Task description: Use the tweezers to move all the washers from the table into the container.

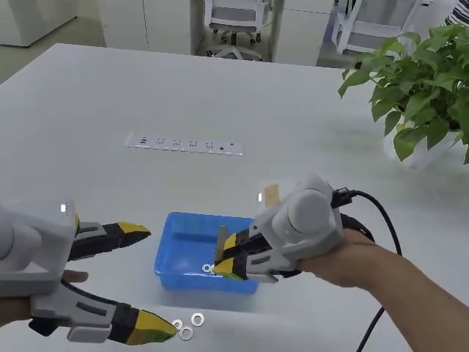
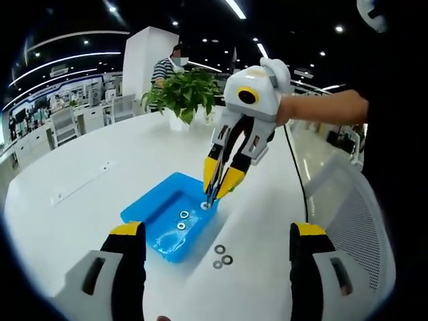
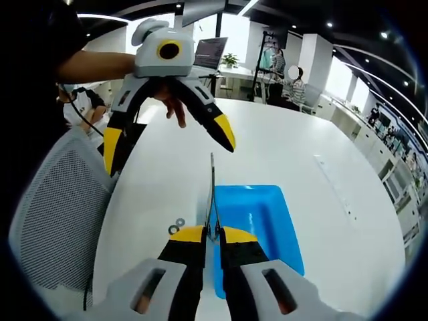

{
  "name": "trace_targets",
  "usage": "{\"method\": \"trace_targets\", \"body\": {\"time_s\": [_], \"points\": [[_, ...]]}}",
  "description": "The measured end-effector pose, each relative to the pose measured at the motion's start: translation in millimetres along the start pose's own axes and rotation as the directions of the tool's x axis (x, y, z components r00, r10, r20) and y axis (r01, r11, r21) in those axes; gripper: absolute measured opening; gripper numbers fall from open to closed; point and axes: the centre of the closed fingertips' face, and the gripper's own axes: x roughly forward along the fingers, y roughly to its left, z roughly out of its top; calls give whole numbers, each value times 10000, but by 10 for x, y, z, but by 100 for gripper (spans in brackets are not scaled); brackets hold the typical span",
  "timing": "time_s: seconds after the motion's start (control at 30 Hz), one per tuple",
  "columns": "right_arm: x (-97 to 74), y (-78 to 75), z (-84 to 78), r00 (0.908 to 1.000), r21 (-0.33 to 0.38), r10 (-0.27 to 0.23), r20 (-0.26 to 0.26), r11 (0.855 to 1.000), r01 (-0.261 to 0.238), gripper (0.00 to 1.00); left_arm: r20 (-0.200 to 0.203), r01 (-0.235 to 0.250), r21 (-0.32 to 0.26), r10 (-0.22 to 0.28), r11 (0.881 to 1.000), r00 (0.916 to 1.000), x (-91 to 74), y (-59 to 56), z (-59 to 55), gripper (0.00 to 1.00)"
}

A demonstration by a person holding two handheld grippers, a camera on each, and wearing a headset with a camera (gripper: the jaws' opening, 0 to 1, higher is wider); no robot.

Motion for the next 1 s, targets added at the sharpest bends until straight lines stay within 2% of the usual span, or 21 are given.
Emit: {"method": "trace_targets", "body": {"time_s": [0.2,0.47,0.6,1.0], "points": [[57,-74,23,9999,-41,36,125,10000,-36,8,126,-296,-179,298,9994,9995,-35,27,-8,99],[141,-179,-9,9999,-41,51,152,10000,-50,8,226,-500,-344,508,9982,9985,-67,54,-15,99],[179,-239,-35,9998,-10,35,190,10000,-35,8,498,-518,-638,550,9966,9972,-64,65,20,99],[308,-355,-143,9999,72,-12,155,10000,11,9,429,-749,-391,766,9964,9961,-14,182,-7,99]]}}
